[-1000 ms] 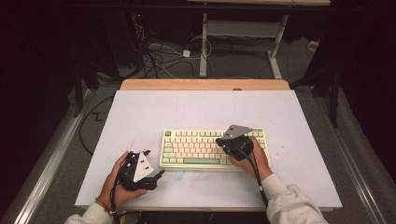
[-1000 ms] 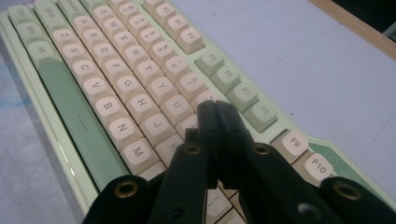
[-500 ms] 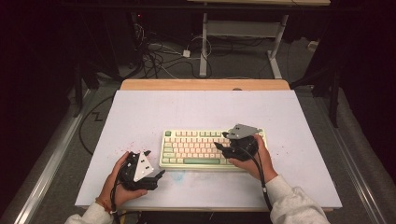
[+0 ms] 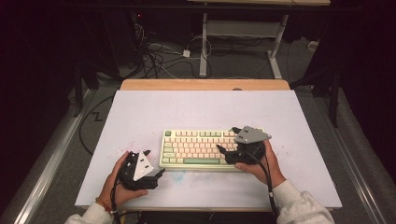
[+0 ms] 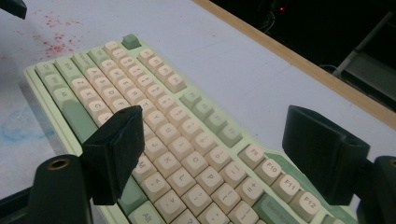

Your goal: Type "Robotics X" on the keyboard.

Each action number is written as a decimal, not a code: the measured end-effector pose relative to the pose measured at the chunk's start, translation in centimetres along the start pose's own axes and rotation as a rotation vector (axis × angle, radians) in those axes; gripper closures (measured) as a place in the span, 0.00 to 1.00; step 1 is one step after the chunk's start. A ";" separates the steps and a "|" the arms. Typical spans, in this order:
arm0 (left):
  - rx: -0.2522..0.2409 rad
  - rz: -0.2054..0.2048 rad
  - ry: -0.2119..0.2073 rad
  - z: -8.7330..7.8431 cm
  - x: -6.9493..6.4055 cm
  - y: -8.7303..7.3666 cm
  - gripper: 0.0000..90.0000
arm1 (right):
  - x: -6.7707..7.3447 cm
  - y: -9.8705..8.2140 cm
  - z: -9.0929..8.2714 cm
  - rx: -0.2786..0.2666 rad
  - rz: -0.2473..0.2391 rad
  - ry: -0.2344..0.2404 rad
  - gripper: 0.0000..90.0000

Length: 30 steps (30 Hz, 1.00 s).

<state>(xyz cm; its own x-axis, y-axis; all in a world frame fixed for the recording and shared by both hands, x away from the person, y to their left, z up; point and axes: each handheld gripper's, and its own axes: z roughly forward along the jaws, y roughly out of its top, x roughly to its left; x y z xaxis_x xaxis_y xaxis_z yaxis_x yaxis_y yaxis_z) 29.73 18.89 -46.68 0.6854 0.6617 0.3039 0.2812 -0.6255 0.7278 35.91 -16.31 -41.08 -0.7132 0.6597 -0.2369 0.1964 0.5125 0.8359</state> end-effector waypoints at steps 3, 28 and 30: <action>-0.019 -0.012 -0.008 -0.2 0.1 0.0 0.22 | 0.1 -0.2 -0.5 -0.004 -0.007 -0.012 0.24; -0.083 -0.070 -0.138 -1.2 0.2 1.7 0.71 | 0.0 -4.0 -5.6 -0.004 -0.033 -0.090 0.25; -0.074 -0.067 -0.154 -1.0 0.2 2.1 0.75 | -0.1 -4.1 -5.8 -0.003 -0.029 -0.094 0.25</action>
<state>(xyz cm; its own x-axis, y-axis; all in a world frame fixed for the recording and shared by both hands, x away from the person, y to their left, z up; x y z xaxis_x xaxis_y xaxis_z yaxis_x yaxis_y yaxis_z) 29.73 18.14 -44.48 0.7632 0.6263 0.1592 0.2834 -0.5458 0.7885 31.25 -21.65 -41.66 -0.6521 0.6935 -0.3064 0.1746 0.5306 0.8294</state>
